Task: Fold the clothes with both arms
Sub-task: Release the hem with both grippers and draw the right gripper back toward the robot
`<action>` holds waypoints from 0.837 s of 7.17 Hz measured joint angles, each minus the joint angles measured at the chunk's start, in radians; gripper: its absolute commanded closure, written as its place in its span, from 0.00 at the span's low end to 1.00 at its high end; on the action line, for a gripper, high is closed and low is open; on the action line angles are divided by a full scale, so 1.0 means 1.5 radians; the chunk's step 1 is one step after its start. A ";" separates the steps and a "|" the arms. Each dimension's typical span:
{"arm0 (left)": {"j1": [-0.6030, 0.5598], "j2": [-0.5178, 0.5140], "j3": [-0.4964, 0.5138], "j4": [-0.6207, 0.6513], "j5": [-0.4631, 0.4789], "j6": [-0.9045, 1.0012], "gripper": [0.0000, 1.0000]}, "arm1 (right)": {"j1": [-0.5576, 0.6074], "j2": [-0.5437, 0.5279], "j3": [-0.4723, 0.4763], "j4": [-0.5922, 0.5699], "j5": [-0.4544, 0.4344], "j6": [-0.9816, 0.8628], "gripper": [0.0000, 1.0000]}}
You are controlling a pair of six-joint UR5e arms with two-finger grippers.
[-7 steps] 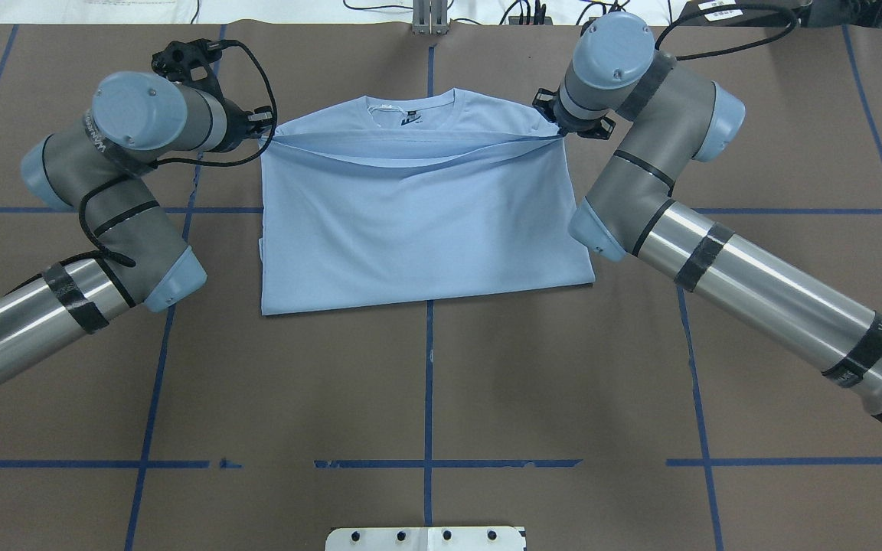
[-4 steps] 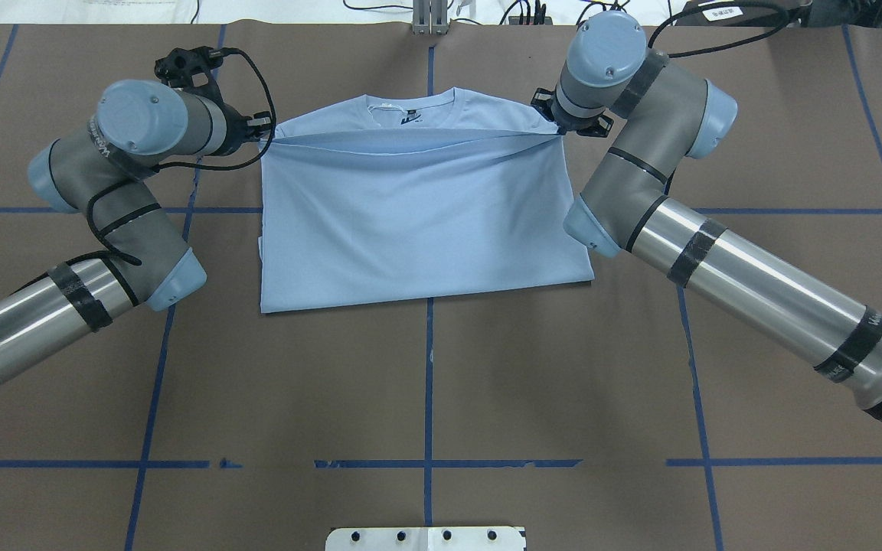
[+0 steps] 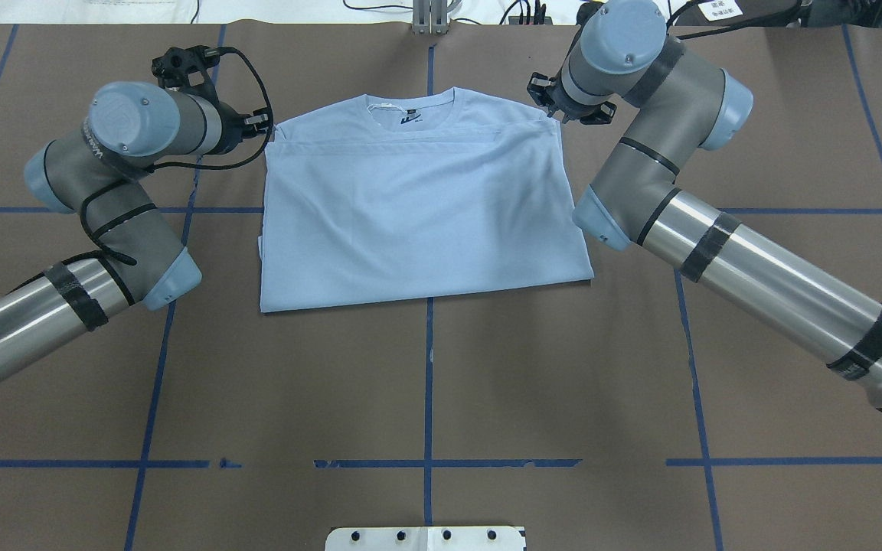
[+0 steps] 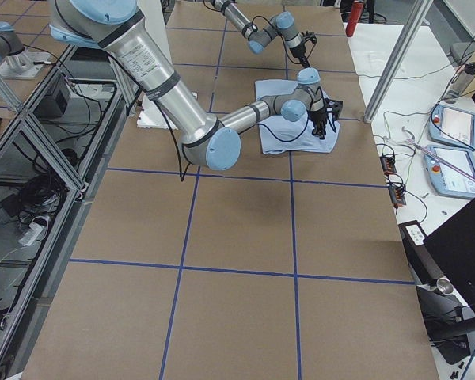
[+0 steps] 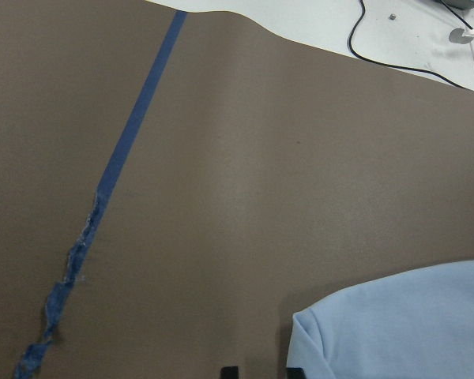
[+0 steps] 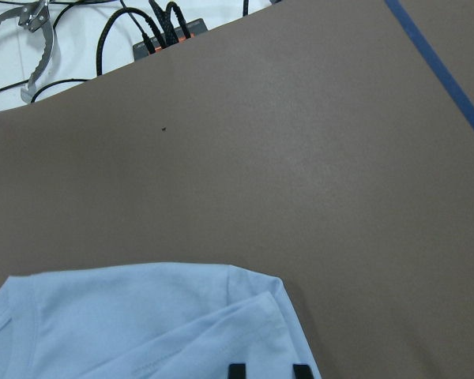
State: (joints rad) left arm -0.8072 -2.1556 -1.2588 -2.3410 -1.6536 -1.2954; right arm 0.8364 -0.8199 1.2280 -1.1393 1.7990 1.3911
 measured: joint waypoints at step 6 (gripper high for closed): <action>-0.002 0.031 -0.063 -0.003 -0.004 -0.004 0.39 | -0.107 -0.265 0.310 0.004 -0.014 0.186 0.36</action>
State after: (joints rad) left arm -0.8109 -2.1097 -1.3527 -2.3451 -1.6598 -1.3007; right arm 0.6758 -1.2167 1.6922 -1.1328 1.7775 1.6704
